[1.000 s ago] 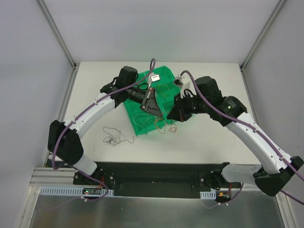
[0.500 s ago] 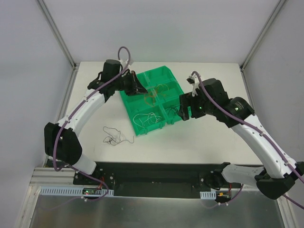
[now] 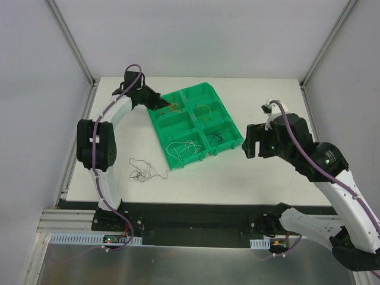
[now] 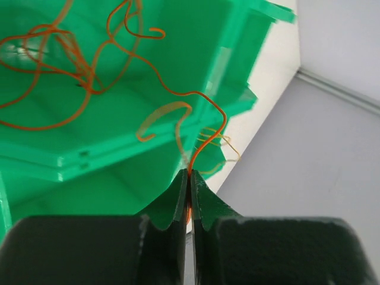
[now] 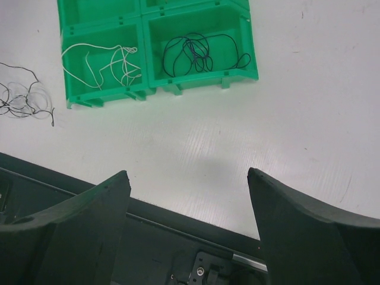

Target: Untangle the cables

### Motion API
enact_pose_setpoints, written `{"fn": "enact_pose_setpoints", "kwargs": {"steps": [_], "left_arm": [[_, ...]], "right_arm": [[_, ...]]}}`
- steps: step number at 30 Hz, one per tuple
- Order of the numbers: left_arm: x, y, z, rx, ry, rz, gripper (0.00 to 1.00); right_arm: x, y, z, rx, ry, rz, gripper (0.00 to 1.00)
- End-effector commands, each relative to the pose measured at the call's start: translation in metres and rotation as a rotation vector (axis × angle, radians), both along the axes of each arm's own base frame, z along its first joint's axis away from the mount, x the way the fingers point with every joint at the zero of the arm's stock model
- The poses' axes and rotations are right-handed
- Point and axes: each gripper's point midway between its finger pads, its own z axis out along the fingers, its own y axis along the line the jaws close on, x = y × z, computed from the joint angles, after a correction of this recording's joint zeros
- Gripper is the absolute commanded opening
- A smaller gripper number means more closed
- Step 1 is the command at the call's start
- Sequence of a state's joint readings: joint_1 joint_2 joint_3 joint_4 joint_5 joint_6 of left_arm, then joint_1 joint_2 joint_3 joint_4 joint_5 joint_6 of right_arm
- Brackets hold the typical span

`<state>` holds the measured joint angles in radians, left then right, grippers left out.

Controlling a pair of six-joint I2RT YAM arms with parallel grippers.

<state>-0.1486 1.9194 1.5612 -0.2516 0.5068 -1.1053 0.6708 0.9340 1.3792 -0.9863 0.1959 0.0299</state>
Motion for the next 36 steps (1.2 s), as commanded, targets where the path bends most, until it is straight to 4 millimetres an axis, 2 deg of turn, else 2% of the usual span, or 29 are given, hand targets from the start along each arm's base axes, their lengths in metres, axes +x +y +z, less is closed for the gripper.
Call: {"fn": "enact_pose_setpoints", "kwargs": {"steps": [1, 4, 7, 12, 15, 18, 21, 23, 24, 25, 27, 31, 34, 36], "left_arm": [[0.015, 0.006, -0.005, -0.107, 0.149, 0.165, 0.00], [0.026, 0.014, -0.017, -0.111, 0.178, 0.212, 0.00], [0.037, 0.032, -0.025, -0.051, 0.156, 0.278, 0.00], [0.038, 0.052, -0.060, 0.016, 0.198, 0.327, 0.00], [0.039, 0.052, -0.072, 0.031, 0.208, 0.294, 0.00], [0.044, 0.043, -0.061, 0.010, 0.170, 0.226, 0.02], [0.046, 0.037, -0.035, 0.018, 0.074, 0.138, 0.21], [0.040, 0.038, -0.012, 0.054, -0.007, 0.090, 0.36], [0.036, 0.041, -0.004, 0.089, -0.046, 0.066, 0.49], [0.028, 0.044, 0.003, 0.127, -0.074, 0.039, 0.56], [0.009, 0.054, 0.007, 0.216, -0.104, -0.006, 0.64], [-0.043, 0.075, 0.009, 0.363, -0.133, -0.085, 0.67], [-0.097, 0.084, -0.012, 0.419, -0.098, -0.137, 0.66], [-0.134, 0.083, -0.024, 0.411, -0.081, -0.176, 0.65]], "right_arm": [[-0.001, -0.015, -0.006, -0.026, 0.009, -0.077, 0.82], [-0.001, -0.016, -0.004, -0.026, 0.005, -0.080, 0.82], [0.000, -0.015, -0.004, -0.033, 0.012, -0.076, 0.82], [-0.001, -0.011, -0.005, -0.034, 0.035, -0.059, 0.82], [-0.002, -0.010, -0.006, -0.029, 0.042, -0.058, 0.82], [-0.002, -0.008, -0.007, -0.023, 0.051, -0.055, 0.82], [-0.001, -0.003, -0.008, -0.012, 0.057, -0.043, 0.82], [0.002, 0.004, -0.009, -0.001, 0.067, -0.026, 0.82], [0.004, 0.009, -0.008, 0.004, 0.070, -0.018, 0.82], [0.006, 0.013, -0.010, 0.010, 0.075, -0.007, 0.82], [0.012, 0.024, -0.009, 0.027, 0.078, 0.016, 0.82], [0.028, 0.050, -0.012, 0.038, 0.096, 0.095, 0.82], [0.032, 0.078, -0.023, 0.044, 0.188, 0.192, 0.81], [0.031, 0.101, -0.039, 0.054, 0.295, 0.269, 0.78]]}}
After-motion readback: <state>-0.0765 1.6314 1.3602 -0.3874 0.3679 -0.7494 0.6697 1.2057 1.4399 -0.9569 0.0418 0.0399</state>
